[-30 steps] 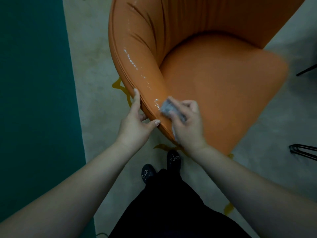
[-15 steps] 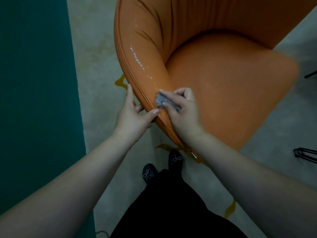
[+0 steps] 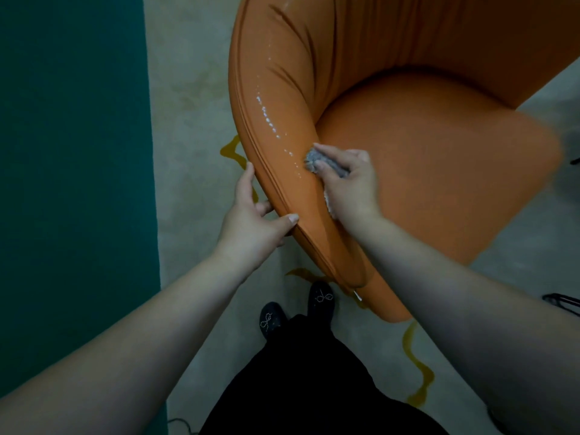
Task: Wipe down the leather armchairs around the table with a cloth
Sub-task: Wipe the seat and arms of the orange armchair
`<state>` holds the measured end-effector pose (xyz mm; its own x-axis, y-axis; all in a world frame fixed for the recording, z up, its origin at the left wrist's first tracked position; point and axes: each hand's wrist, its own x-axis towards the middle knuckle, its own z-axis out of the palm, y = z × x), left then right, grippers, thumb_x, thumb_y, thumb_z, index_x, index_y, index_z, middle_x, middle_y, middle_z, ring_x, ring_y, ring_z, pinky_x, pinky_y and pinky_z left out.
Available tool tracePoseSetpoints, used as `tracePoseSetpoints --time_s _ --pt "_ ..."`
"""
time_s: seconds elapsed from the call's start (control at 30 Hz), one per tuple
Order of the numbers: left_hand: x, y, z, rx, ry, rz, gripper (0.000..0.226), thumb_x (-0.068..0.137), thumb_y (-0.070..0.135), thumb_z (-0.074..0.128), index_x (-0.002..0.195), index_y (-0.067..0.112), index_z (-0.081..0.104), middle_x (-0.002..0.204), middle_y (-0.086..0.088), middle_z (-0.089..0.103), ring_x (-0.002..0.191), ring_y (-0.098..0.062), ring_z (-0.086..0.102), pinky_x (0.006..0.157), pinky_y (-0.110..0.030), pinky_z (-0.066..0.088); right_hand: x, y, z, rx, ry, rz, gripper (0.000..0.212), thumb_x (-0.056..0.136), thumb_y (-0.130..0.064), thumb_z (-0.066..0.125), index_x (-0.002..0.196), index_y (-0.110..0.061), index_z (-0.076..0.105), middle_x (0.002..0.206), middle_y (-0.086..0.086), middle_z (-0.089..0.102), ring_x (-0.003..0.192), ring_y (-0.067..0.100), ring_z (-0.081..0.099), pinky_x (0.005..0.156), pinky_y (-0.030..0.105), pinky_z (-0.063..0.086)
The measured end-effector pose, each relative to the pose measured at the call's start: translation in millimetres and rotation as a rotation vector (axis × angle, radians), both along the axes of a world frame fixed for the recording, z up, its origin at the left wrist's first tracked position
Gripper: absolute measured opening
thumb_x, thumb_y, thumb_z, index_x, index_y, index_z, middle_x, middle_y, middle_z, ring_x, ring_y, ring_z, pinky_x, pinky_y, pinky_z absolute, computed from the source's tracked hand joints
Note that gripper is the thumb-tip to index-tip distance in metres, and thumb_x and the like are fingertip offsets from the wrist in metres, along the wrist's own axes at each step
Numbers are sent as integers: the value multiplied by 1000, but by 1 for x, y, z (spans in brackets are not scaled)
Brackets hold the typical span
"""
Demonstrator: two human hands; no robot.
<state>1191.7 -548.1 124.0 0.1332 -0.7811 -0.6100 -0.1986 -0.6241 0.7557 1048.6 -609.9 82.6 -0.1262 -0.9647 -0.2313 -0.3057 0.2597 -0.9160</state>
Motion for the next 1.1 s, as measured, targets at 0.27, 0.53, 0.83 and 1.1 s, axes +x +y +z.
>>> tracePoseSetpoints --time_s 0.27,0.53,0.83,1.1 --pt "5 -22 4 -65 -24 56 103 84 15 73 152 42 0 147 1 45 126 -12 52 65 -28 59 10 -19 7 -39 -10 53 32 84 -8 67 115 -17 68 107 4 41 100 9 48 89 4 36" --pt "13 -47 4 -81 -55 10 103 83 6 72 154 35 4 141 8 50 115 -20 61 85 -43 57 16 -10 6 -260 -12 247 34 79 -3 70 112 -13 69 102 8 41 95 -2 44 93 7 36" --pt "21 -55 -1 -73 -33 -15 103 82 11 73 154 35 3 150 2 41 124 -26 55 96 -50 51 25 -25 3 -376 40 272 34 77 -11 74 110 -17 70 100 6 43 100 18 51 95 22 42" --pt "36 -83 -1 -110 -68 -115 114 76 22 81 154 34 -2 155 7 31 126 -21 52 97 -47 50 37 -57 6 -275 42 184 31 80 -11 71 111 -18 69 101 2 39 97 4 45 92 8 38"
